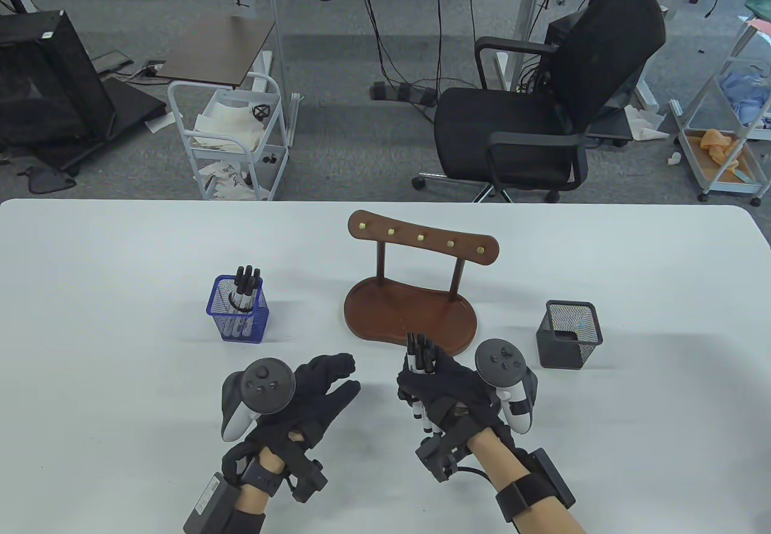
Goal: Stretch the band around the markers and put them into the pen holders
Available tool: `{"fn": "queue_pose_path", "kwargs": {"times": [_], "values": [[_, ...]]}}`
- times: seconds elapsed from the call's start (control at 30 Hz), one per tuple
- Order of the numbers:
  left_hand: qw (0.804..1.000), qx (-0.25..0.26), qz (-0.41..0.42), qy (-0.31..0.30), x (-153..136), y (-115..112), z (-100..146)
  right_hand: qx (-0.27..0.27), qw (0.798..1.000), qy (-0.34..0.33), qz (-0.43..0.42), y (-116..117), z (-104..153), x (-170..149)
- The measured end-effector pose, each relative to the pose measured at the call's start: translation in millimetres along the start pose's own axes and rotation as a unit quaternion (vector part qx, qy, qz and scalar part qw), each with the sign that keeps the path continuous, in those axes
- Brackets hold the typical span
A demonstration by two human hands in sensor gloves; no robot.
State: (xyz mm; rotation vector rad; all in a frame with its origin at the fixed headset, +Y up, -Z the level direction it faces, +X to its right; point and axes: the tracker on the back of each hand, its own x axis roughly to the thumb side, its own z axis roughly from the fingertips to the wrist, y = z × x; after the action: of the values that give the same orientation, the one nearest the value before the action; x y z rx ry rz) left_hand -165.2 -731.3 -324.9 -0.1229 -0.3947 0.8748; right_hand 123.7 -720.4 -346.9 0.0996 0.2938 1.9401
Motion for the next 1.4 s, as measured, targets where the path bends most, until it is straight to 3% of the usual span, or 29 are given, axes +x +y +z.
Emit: {"fn": "queue_pose_path", "kwargs": {"times": [0.27, 0.6, 0.87, 1.13, 1.4], "values": [[1.000, -0.008, 0.005, 0.009, -3, -2, 0, -0.068, 0.997, -0.016, 0.039, -42, 9, 5], [1.000, -0.010, 0.012, 0.010, -3, -2, 0, -0.165, 0.985, -0.006, 0.056, -117, 12, 17], [1.000, -0.009, 0.014, 0.010, -4, -1, 0, -0.224, 0.972, 0.010, 0.064, -165, 9, 19], [1.000, -0.009, 0.023, 0.010, -4, -1, 1, -0.247, 0.968, 0.013, 0.045, -195, 0, 11], [1.000, -0.007, 0.027, 0.007, -4, 1, 2, -0.249, 0.967, 0.031, 0.037, -205, -11, -5]]}}
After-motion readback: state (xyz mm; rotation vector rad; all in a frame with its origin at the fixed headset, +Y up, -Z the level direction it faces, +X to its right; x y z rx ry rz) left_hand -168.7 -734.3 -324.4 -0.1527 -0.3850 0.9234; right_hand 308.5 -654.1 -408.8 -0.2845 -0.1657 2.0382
